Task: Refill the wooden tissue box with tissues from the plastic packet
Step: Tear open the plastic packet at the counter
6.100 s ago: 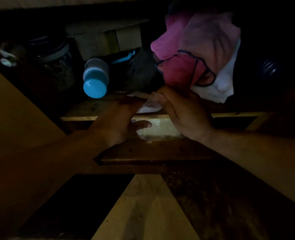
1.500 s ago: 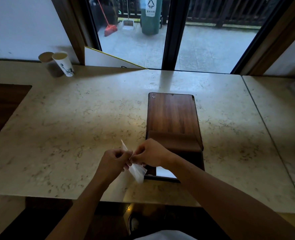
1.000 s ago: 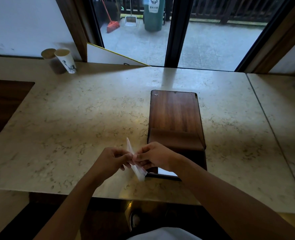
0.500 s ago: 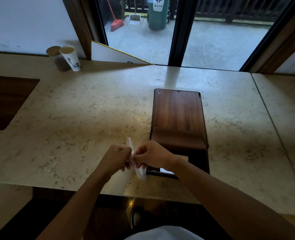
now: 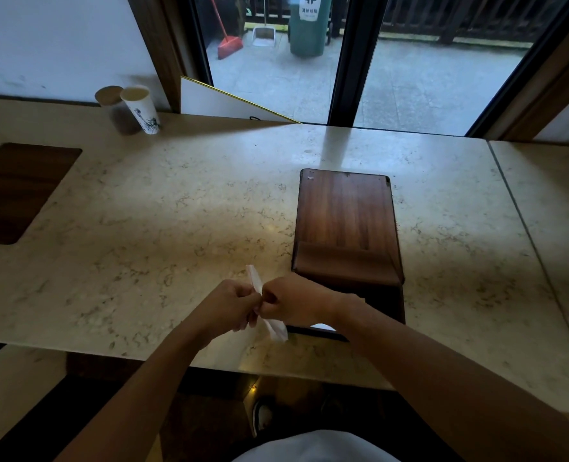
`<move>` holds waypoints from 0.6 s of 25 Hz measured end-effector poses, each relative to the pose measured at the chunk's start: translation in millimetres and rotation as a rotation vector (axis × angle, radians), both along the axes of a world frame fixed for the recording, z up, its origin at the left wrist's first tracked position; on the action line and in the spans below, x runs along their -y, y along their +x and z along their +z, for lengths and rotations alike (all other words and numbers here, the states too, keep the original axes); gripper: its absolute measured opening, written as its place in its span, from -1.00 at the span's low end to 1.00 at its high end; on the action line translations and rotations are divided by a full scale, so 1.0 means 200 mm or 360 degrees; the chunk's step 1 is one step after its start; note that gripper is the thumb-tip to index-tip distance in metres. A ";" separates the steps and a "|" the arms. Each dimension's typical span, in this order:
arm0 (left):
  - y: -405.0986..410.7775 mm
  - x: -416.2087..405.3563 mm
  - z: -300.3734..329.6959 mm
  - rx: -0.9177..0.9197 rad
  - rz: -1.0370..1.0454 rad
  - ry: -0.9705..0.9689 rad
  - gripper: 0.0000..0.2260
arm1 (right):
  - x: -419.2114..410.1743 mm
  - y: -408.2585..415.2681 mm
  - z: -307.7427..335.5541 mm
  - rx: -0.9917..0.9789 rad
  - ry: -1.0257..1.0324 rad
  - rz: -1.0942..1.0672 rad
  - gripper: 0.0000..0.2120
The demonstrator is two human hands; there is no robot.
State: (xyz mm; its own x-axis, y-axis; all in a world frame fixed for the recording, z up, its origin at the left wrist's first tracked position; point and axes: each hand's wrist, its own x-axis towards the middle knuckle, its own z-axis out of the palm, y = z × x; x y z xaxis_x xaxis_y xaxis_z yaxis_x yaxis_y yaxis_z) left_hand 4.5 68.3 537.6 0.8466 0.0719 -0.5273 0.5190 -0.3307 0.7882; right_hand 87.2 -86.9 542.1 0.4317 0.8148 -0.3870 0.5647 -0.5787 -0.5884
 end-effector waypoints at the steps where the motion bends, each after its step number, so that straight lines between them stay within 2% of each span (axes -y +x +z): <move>1: 0.00 0.00 0.00 0.0014 -0.0012 -0.0029 -0.72 | 0.00 0.01 0.01 -0.0058 0.0001 0.0040 -0.71; 6: -0.03 0.03 -0.03 0.0119 0.0143 -0.0115 -0.63 | 0.02 0.02 0.01 -0.0352 0.0166 -0.0116 -0.72; 12: -0.01 0.02 -0.04 0.0115 0.0202 -0.0068 -0.67 | 0.00 -0.01 -0.04 -0.0272 0.0262 -0.0255 -0.71; 15: -0.01 0.00 -0.05 0.0235 0.0114 0.0356 -0.66 | 0.02 0.00 -0.05 -0.0172 0.0297 -0.0408 -0.67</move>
State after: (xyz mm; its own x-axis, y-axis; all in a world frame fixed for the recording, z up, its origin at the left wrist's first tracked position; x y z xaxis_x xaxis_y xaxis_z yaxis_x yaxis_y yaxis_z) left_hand 2.4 67.8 528.6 0.9017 0.2353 -0.3627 0.4322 -0.4716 0.7687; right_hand 87.8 -90.1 533.1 0.5962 0.7461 -0.2964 0.3431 -0.5706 -0.7461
